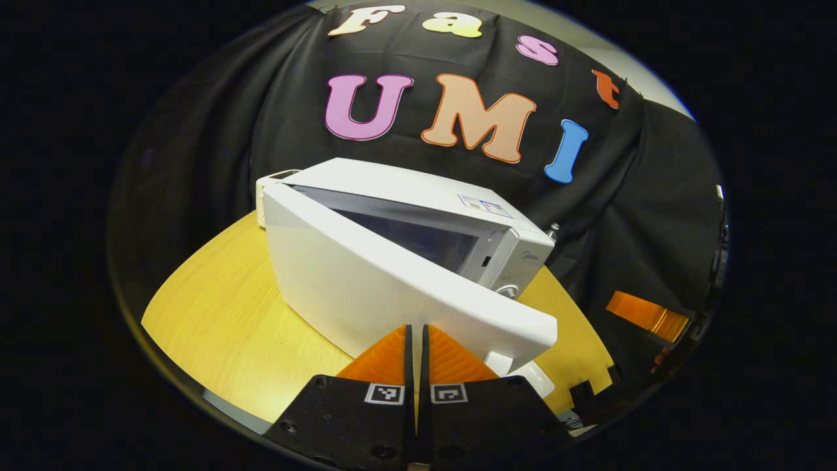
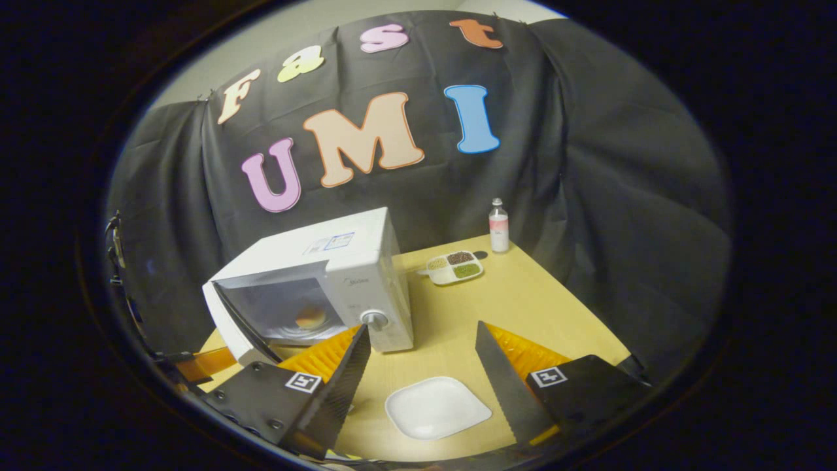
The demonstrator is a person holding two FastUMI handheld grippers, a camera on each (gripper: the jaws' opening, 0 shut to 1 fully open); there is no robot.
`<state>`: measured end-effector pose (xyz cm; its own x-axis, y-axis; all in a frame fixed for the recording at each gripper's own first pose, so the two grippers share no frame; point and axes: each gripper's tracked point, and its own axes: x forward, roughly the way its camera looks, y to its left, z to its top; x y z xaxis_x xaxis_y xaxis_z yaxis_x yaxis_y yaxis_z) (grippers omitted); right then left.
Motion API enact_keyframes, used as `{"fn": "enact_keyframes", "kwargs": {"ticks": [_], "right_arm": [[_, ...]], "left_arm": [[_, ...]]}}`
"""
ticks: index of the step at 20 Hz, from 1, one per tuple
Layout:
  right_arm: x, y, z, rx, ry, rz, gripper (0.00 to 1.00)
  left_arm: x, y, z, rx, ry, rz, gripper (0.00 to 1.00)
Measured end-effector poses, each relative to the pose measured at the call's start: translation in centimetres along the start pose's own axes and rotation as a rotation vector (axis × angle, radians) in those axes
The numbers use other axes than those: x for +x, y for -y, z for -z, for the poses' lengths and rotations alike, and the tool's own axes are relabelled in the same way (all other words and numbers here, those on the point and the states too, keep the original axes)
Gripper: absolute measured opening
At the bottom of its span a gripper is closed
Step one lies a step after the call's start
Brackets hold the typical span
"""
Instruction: Open the microwave oven with the left hand, put the food in, and close the microwave oven.
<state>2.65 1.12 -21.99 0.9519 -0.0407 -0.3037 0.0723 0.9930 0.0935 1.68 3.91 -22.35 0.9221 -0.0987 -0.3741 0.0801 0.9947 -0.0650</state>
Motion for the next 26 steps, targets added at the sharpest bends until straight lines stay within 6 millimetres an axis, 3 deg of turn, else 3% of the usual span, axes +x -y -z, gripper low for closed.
{"fn": "enact_keyframes", "kwargs": {"ticks": [1, 2, 4, 5, 6, 7, 9, 10, 13, 21, 23, 24, 26], "right_arm": [[0.1, 0.4, -0.1, 0.008, 0.001, 0.003, 0.92], [0.3, 0.7, -0.1, 0.017, 0.001, 0.005, 1.00], [0.4, 1.0, 0.1, 0.023, -0.006, 0.007, 1.00], [0.4, 1.2, 0.1, 0.022, -0.009, 0.008, 0.92], [0.5, 1.3, 0.1, 0.021, -0.005, 0.009, 0.92], [0.5, 1.5, -0.1, 0.021, -0.001, 0.011, 1.00], [0.4, 1.9, -0.2, 0.023, 0.004, 0.016, 1.00], [0.4, 2.1, -0.2, 0.023, 0.005, 0.020, 1.00], [0.2, 2.6, -0.5, 0.020, 0.011, 0.030, 1.00], [0.3, 3.8, -1.5, 0.034, 0.048, 0.045, 1.00], [1.0, 3.3, -1.4, 0.042, 0.057, 0.048, 1.00], [1.1, 3.4, -1.3, 0.044, 0.057, 0.052, 0.92], [1.2, 3.6, -1.2, 0.051, 0.055, 0.060, 0.92]], "left_arm": [[0.4, 0.1, -0.2, 0.017, 0.005, -0.001, 0.01], [0.8, 0.4, -0.3, 0.029, 0.010, 0.001, 0.01], [1.5, 1.2, -0.6, 0.037, 0.010, 0.012, 0.00], [1.9, 1.6, -0.8, 0.041, 0.012, 0.020, 0.01], [2.2, 1.9, -1.0, 0.050, 0.015, 0.024, 0.01], [2.7, 2.0, -1.4, 0.062, 0.017, 0.027, 0.01], [3.5, 2.7, -2.4, 0.077, 0.032, 0.046, 0.00], [2.8, 3.4, -2.8, 0.079, 0.043, 0.062, 0.01], [4.2, 4.6, -4.1, 0.088, 0.063, 0.091, 0.00], [6.8, 6.6, -5.3, 0.116, 0.074, 0.122, 0.00], [7.4, 6.6, -5.4, 0.114, 0.071, 0.111, 0.00], [7.7, 6.6, -5.5, 0.109, 0.070, 0.106, 0.00], [8.3, 6.7, -5.9, 0.094, 0.073, 0.098, 0.00]]}}
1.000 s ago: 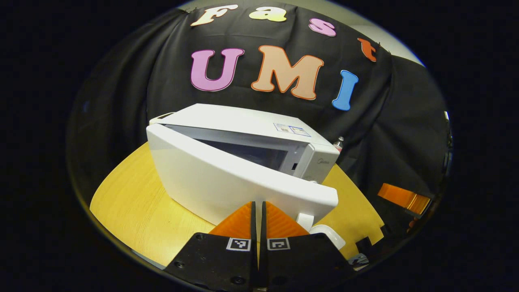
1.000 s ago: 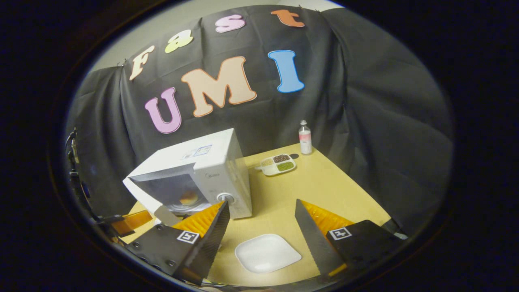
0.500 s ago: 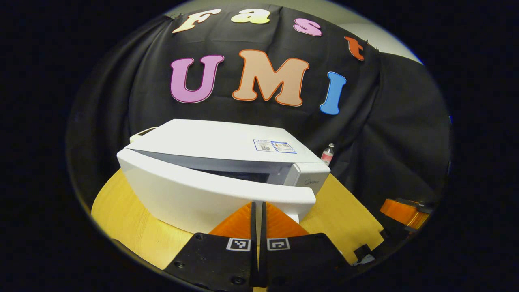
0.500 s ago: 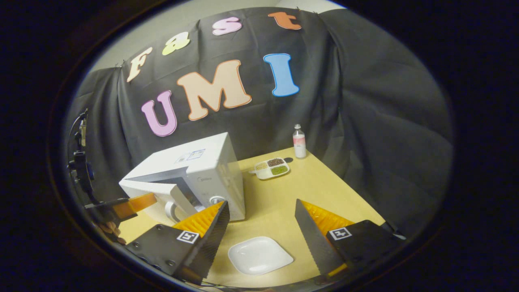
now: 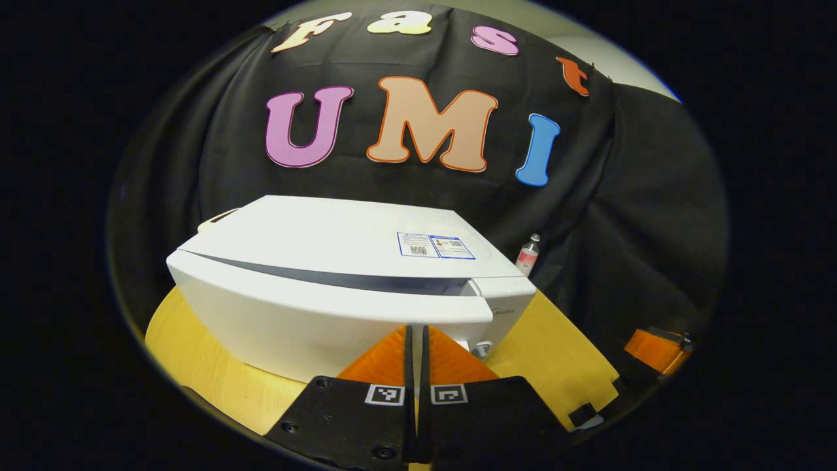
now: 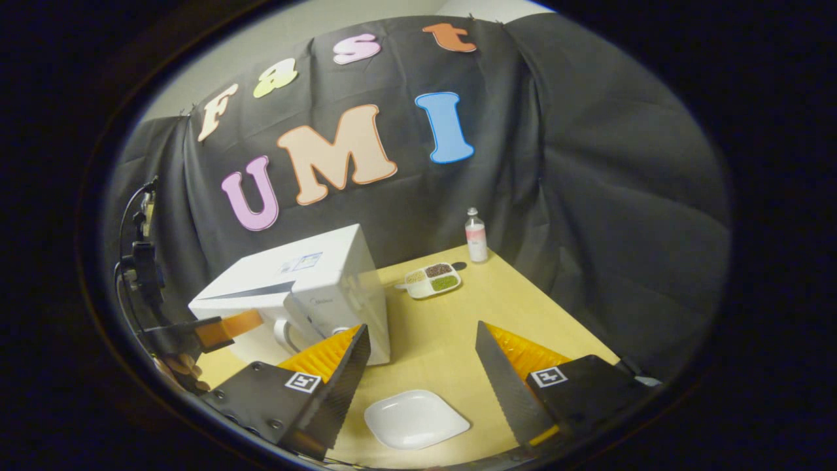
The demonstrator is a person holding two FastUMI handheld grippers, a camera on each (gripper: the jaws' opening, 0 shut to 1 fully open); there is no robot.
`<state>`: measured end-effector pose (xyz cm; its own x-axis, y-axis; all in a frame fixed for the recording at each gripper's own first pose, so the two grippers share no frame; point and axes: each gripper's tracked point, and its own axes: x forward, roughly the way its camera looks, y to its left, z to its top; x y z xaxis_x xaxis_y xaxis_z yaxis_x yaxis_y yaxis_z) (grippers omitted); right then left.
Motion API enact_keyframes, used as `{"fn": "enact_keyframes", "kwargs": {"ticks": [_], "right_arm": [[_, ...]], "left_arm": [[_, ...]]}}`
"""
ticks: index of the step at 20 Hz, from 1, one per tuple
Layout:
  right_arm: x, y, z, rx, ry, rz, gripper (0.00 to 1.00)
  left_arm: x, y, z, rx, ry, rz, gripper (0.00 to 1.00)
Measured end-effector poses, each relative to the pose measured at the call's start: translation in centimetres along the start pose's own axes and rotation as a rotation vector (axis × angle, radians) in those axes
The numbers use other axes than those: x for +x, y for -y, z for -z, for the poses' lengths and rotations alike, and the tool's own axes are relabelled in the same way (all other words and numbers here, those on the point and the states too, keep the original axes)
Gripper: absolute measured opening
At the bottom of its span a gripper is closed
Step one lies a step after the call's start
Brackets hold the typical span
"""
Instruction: Open the microwave oven with the left hand, put the food in, and close the microwave oven.
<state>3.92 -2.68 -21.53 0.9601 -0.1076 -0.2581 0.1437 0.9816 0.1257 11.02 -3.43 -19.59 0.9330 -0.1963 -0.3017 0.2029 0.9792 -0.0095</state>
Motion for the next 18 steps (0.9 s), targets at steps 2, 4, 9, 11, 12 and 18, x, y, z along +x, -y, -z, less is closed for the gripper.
{"fn": "enact_keyframes", "kwargs": {"ticks": [2, 4, 9, 11, 12, 18], "right_arm": [[0.2, 0.2, 0.0, 0.008, -0.002, 0.008, 1.00], [0.4, 0.5, 0.0, 0.013, -0.003, 0.015, 0.92], [0.9, 0.7, 0.0, 0.011, -0.008, 0.030, 1.00], [1.2, 0.3, 0.1, 0.001, -0.013, 0.026, 1.00], [1.4, 0.1, 0.3, -0.008, -0.019, 0.025, 1.00], [1.1, 0.5, 0.4, -0.034, -0.048, 0.025, 1.00]], "left_arm": [[0.5, -0.1, -0.1, -0.011, 0.001, -0.004, 0.00], [0.9, -0.1, -0.4, -0.021, 0.002, -0.008, 0.00], [2.2, -0.3, 0.0, -0.063, 0.003, 0.007, 0.01], [2.3, -0.2, -0.1, -0.077, 0.009, 0.010, 0.00], [2.2, -0.3, -0.1, -0.076, 0.012, 0.008, 0.00], [2.5, -0.6, -0.3, -0.100, 0.021, 0.005, 0.00]]}}
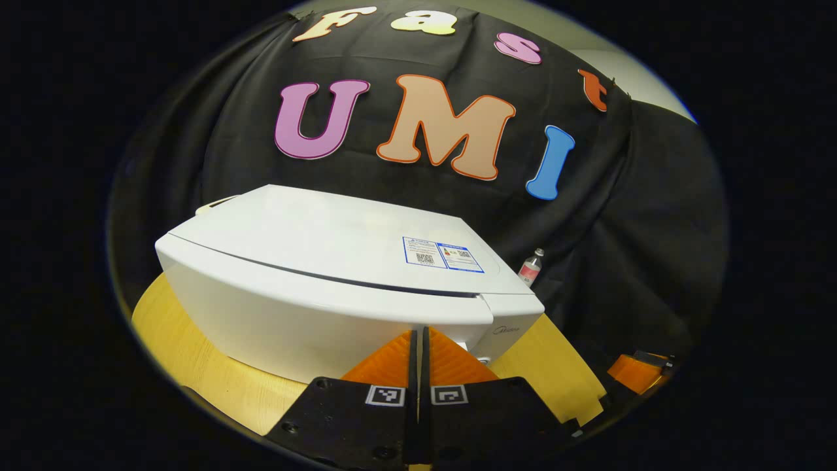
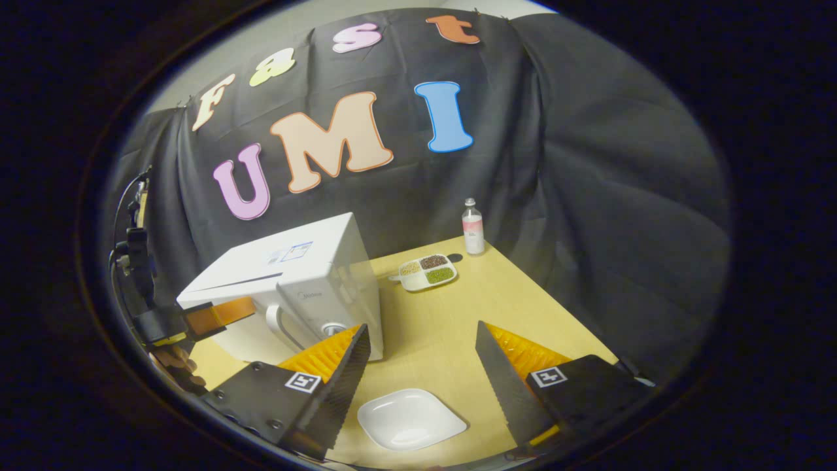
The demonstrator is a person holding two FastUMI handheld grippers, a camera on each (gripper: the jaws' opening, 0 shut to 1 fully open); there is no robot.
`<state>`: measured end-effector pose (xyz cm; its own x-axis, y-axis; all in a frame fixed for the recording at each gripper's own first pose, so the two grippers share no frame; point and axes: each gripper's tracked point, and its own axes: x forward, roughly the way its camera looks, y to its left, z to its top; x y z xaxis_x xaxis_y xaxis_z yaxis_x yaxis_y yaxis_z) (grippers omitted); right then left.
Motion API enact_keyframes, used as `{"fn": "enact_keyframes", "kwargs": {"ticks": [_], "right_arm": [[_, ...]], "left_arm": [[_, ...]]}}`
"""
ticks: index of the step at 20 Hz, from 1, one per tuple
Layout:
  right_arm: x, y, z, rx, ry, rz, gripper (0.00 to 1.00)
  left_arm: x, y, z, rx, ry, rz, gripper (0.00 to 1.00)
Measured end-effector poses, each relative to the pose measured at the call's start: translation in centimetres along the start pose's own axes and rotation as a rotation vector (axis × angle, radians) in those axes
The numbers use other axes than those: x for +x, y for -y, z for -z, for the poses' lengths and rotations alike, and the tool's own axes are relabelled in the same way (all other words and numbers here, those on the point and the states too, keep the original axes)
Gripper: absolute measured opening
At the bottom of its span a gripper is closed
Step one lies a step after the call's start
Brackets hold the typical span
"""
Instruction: Open the microwave oven with the left hand, put the food in, and close the microwave oven.
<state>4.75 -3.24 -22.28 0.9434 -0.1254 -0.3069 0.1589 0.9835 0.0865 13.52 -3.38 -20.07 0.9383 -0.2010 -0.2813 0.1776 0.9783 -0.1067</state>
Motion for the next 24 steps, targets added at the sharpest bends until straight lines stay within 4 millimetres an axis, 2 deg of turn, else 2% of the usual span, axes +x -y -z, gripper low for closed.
{"fn": "enact_keyframes", "kwargs": {"ticks": [1, 2, 5, 6, 7, 11, 12, 16, 19, 22, 24], "right_arm": [[0.0, 0.0, 0.0, -0.004, 0.001, 0.001, 1.00], [-0.1, 0.0, -0.2, -0.010, 0.004, 0.002, 0.92], [-0.2, -0.4, -0.1, -0.027, 0.007, -0.005, 0.92], [-0.3, -0.5, -0.1, -0.032, 0.006, -0.011, 0.92], [-0.4, -0.7, -0.2, -0.038, 0.008, -0.016, 0.92], [-0.7, -0.7, -0.3, -0.060, 0.014, -0.024, 0.92], [-0.8, -0.7, -0.3, -0.062, 0.015, -0.025, 1.00], [-1.2, -0.5, -0.3, -0.062, 0.019, -0.025, 1.00], [-1.4, -0.5, -0.4, -0.069, 0.027, -0.027, 1.00], [-1.5, -0.8, -0.4, -0.076, 0.026, -0.036, 1.00], [-1.5, -1.2, -0.4, -0.077, 0.026, -0.046, 1.00]], "left_arm": [[0.0, 0.0, -0.1, -0.009, 0.005, -0.002, 0.00], [0.0, 0.0, -0.1, -0.010, 0.004, 0.001, 0.00], [0.3, -0.1, -0.3, -0.015, 0.017, 0.001, 0.00], [0.7, -0.8, -0.8, -0.007, 0.026, -0.032, 0.00], [0.7, -0.7, -0.2, -0.043, 0.008, -0.028, 0.01], [0.8, -0.7, -0.4, -0.062, 0.025, -0.004, 0.01], [0.8, -0.7, -0.5, -0.059, 0.022, -0.011, 0.00], [0.6, -0.8, -0.3, -0.030, 0.008, -0.041, 0.01], [-0.2, -0.9, -1.3, 0.005, 0.046, -0.065, 0.01], [-1.8, -0.4, -1.1, 0.035, 0.048, -0.051, 0.01], [-3.2, -0.4, -0.8, 0.062, 0.042, -0.050, 0.07]]}}
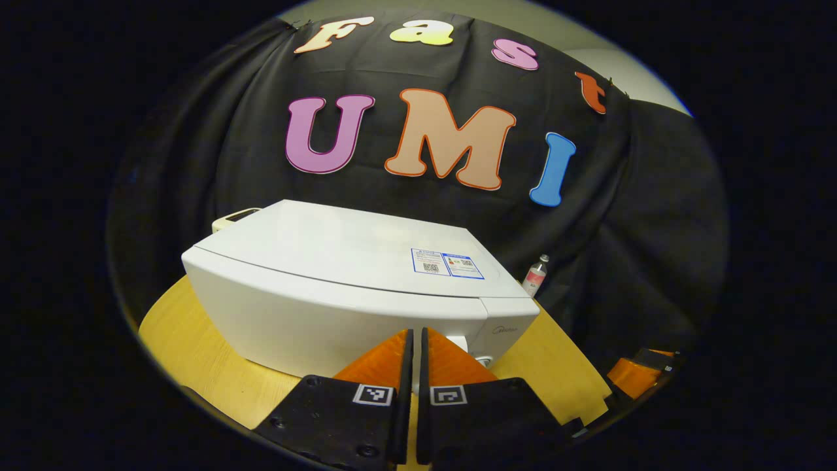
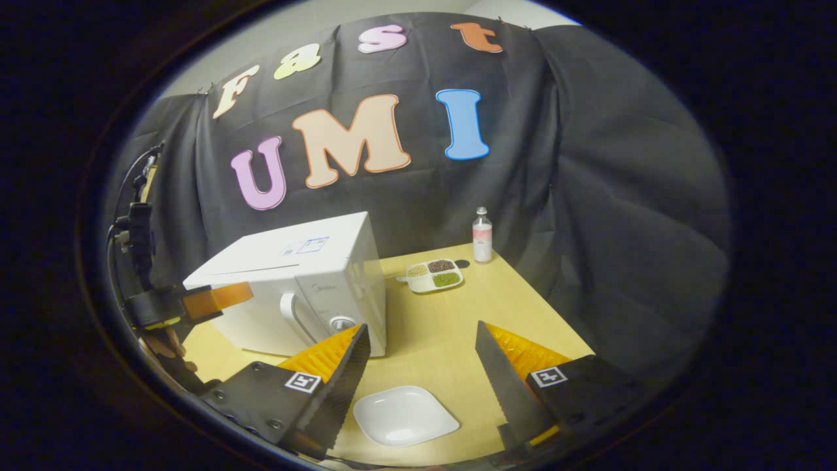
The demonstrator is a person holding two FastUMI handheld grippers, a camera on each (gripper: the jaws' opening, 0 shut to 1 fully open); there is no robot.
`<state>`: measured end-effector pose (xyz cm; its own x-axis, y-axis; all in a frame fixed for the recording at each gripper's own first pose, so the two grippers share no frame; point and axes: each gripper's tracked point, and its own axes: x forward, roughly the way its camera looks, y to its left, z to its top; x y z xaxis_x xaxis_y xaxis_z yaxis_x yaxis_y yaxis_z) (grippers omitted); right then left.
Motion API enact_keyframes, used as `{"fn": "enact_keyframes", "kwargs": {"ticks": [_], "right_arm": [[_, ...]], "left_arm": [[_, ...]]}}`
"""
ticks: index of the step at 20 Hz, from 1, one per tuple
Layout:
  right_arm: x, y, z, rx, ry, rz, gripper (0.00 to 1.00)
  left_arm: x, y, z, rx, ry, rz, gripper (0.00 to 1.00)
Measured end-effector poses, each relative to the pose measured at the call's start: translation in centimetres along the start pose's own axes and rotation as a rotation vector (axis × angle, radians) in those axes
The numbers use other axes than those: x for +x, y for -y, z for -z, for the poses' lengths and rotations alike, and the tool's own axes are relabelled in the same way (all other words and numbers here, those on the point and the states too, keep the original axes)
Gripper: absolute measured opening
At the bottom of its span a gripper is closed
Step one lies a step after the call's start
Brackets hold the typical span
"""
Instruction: Open the microwave oven with the left hand, put the food in, and close the microwave oven.
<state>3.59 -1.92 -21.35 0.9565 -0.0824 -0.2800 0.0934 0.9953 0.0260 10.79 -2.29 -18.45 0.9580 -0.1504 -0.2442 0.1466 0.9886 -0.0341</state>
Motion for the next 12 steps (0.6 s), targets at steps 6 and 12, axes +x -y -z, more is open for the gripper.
{"fn": "enact_keyframes", "kwargs": {"ticks": [6, 12], "right_arm": [[0.0, -0.8, 0.4, 0.003, -0.009, -0.028, 1.00], [-0.2, -1.3, -0.1, -0.019, 0.004, -0.048, 1.00]], "left_arm": [[-4.4, -1.7, 0.8, 0.080, -0.004, -0.058, 0.48], [-7.3, -4.0, 0.5, 0.058, 0.014, -0.173, 0.98]]}}
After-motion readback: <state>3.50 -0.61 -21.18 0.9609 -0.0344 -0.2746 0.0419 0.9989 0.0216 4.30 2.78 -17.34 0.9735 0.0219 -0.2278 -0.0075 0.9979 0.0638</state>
